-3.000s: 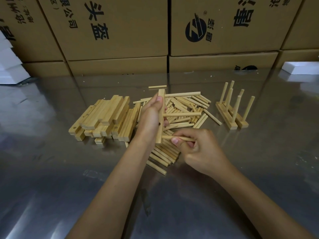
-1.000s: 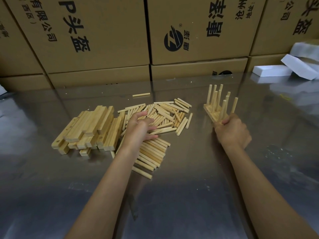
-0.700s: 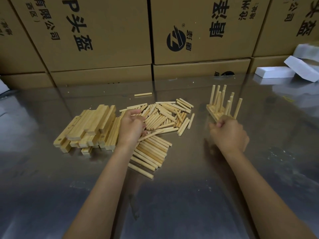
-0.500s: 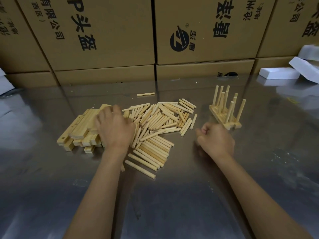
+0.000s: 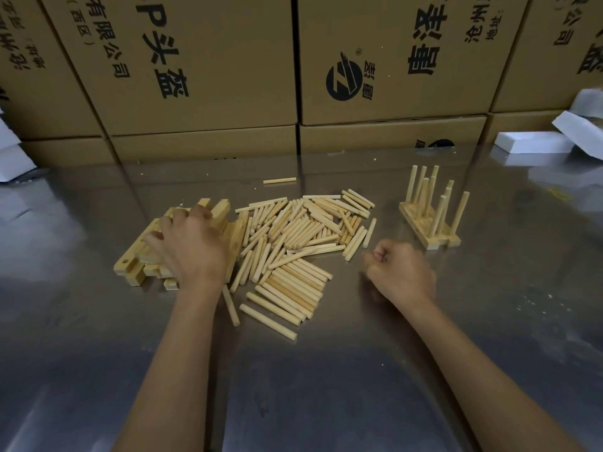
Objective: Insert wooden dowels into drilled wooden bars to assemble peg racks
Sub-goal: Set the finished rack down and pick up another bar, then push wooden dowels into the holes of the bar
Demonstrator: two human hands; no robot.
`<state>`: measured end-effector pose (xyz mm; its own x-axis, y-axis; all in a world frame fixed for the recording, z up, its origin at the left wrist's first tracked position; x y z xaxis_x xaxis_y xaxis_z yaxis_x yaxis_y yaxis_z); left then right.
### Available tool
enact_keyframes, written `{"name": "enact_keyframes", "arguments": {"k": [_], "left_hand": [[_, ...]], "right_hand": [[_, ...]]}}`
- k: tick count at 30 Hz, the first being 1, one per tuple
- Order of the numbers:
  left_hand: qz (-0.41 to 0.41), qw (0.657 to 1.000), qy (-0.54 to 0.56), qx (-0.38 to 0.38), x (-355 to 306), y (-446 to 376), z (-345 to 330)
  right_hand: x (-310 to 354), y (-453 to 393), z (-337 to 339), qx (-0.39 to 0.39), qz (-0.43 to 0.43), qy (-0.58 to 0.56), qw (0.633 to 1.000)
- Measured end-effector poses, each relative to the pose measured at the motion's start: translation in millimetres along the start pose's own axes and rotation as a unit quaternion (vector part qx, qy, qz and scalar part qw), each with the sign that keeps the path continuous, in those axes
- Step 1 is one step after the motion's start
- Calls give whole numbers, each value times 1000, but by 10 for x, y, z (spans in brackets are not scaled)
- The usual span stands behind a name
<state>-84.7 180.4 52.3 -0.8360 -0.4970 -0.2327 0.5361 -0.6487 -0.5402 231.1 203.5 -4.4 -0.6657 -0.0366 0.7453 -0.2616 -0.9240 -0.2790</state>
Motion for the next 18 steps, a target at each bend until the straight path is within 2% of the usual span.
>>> {"name": "enact_keyframes", "arguments": {"k": [2,3,4,5,6,8,10,11,13,16,18], "left_hand": [[-16,997,69,-16,-58,6,62],[-16,990,142,-15,-91,4,96],[-1,972,236,9,-119,-2,106],[27,939,338,61,-158,0,84],[63,887,438,136,-218,26,33],[131,755,567,303,-386,158,-90],[155,642,635,401,-550,293,-183],[163,606,651,426,-603,345,-217],[169,580,657,451,-665,401,-262],[157,580,654,459,-672,413,-287],[158,575,661,457,-653,415,-288]], "right_hand": [[0,4,-2,3,-2,-6,1000],[6,8,-7,6,-1,-12,1000],[20,11,-13,8,4,-22,1000],[41,17,-17,9,11,-34,999],[64,25,-24,10,19,-50,998],[122,43,-38,19,36,-100,994],[194,75,-55,42,65,-156,985],[242,105,-76,62,86,-170,980],[359,199,-147,116,139,-172,968],[479,361,-316,182,214,-107,954],[486,397,-398,186,230,-52,954]]}}
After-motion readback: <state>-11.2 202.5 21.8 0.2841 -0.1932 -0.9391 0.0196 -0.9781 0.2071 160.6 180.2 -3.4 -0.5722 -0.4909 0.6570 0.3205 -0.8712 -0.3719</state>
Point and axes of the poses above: each hand's wrist, its own y-axis away from the middle knuckle, its own z-axis out of the back of the hand, x = y × z, the point moved 6 cm from there along -y, towards the middle knuckle, and after that the axes turned 11 degrees about -y, right-handed, at the moved point
